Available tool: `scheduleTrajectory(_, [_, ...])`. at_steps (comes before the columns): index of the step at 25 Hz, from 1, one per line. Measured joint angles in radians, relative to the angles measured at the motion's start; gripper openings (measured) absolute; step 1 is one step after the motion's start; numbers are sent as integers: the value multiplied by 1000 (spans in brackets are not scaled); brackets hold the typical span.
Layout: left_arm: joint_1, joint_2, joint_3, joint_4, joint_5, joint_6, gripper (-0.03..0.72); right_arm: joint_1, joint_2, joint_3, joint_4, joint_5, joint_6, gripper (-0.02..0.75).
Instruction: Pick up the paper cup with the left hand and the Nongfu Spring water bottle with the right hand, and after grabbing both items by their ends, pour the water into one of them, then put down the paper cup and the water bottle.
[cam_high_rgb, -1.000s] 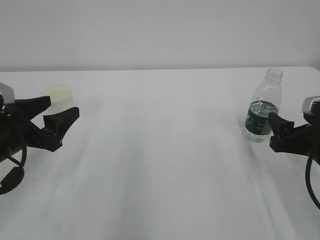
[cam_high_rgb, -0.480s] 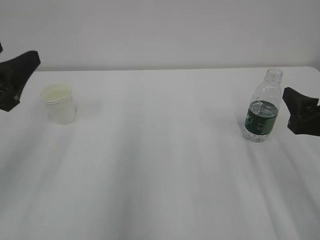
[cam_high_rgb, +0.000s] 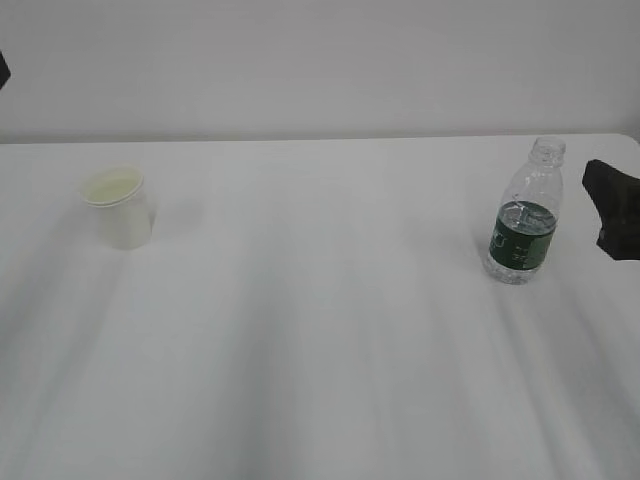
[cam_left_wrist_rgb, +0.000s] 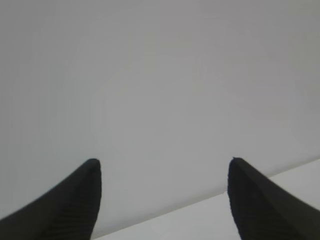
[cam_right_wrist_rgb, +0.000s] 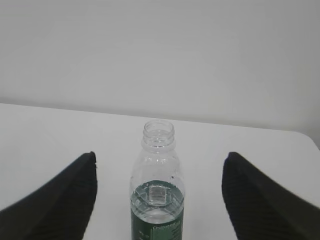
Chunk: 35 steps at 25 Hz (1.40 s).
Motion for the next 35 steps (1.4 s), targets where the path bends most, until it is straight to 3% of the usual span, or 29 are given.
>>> scheduleTrajectory(19, [0, -299, 0, -20, 284, -5, 559, 0, -273, 2, -2, 285, -30, 594])
scheduleTrajectory(35, [0, -520, -66, 5, 583, -35, 558, 0, -565, -65, -4, 633, -81, 594])
